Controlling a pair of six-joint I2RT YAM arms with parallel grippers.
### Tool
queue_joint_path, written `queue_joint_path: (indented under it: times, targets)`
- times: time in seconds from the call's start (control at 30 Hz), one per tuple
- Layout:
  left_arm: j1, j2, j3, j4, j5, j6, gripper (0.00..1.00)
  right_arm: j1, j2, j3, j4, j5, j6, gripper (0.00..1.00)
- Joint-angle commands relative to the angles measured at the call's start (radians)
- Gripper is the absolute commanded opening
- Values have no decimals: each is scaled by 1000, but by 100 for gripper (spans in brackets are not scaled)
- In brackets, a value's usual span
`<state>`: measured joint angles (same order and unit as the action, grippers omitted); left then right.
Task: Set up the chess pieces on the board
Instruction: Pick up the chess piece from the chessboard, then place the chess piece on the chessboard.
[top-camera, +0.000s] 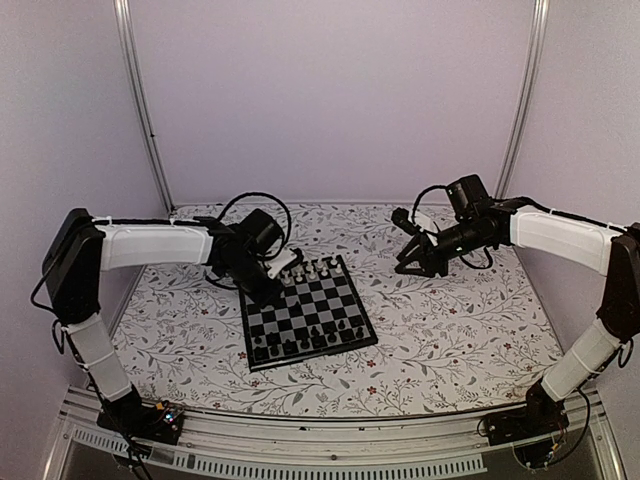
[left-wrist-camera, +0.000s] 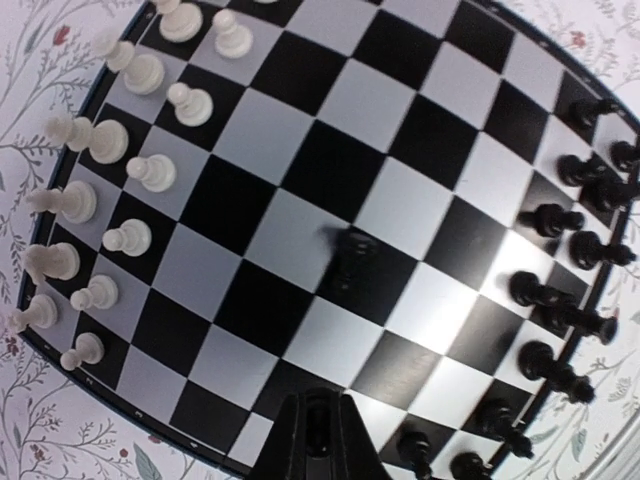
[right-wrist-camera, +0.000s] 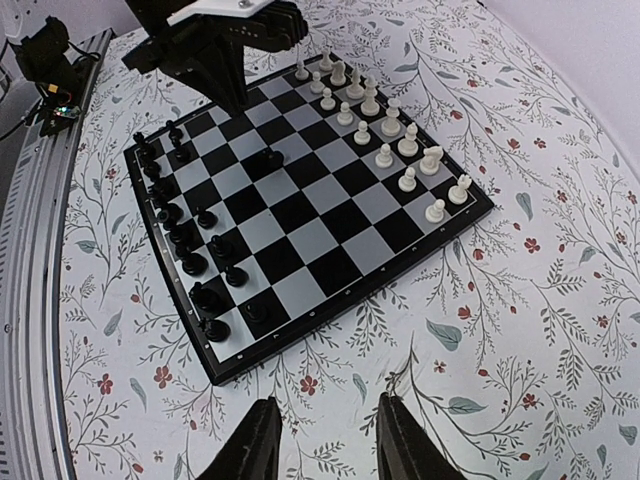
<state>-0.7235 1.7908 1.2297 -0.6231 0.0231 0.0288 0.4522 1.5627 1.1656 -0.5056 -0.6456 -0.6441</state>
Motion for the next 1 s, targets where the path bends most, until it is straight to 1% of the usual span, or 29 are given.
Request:
queue_joint_path:
  times: [0.0,0.47,0.97]
  targets:
    - [-52,-69,-40,-22,84,5,7,0,-9,-13,18,-3,-5,34]
    - [-108,14,-39,-29,143,30,7,-1,-10,-16,14,-4,-6,35]
    - [-127,63,-29,-55,146,34,7,0,-8,-18,12,-7,-14,35]
